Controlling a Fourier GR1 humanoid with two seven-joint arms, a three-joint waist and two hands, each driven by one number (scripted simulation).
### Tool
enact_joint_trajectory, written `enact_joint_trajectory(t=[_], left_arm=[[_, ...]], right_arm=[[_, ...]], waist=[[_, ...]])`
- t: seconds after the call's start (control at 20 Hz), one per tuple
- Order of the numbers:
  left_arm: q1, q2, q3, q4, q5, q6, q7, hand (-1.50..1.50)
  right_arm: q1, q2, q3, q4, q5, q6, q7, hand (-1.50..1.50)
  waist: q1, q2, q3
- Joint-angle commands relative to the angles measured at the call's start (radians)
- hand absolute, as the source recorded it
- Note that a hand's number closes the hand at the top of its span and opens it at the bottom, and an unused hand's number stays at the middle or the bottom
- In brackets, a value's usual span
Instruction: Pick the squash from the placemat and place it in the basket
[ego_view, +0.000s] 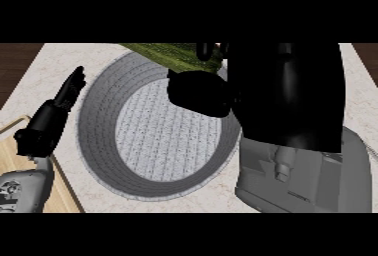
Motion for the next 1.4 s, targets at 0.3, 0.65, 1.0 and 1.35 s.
enact_joint_trajectory(t=[0.3, 0.65, 1.0, 1.35], left_arm=[[-0.047, 0.014, 0.026, 0.051, 0.010, -0.012, -0.016, 0.00], [-0.015, 0.012, 0.016, 0.000, -0.003, -0.005, 0.001, 0.00], [-0.002, 0.008, 0.017, 0.038, -0.018, 0.004, -0.011, 0.00], [0.009, -0.005, 0.012, 0.003, -0.012, 0.001, -0.013, 0.00]], right_arm=[[-0.219, 0.006, 0.012, 0.403, -0.189, -0.124, 0.226, 1.50], [-0.242, 0.006, 0.026, 0.583, -0.226, -0.044, 0.237, 1.50], [-0.283, 0.006, 0.079, 0.686, -0.247, 0.095, 0.218, 1.50], [-0.312, 0.006, 0.094, 0.717, -0.428, -0.015, 0.233, -1.50]], waist=[[0.012, 0.007, 0.000], [0.001, -0.001, 0.001], [-0.025, -0.003, 0.001], [-0.010, 0.000, 0.002]])
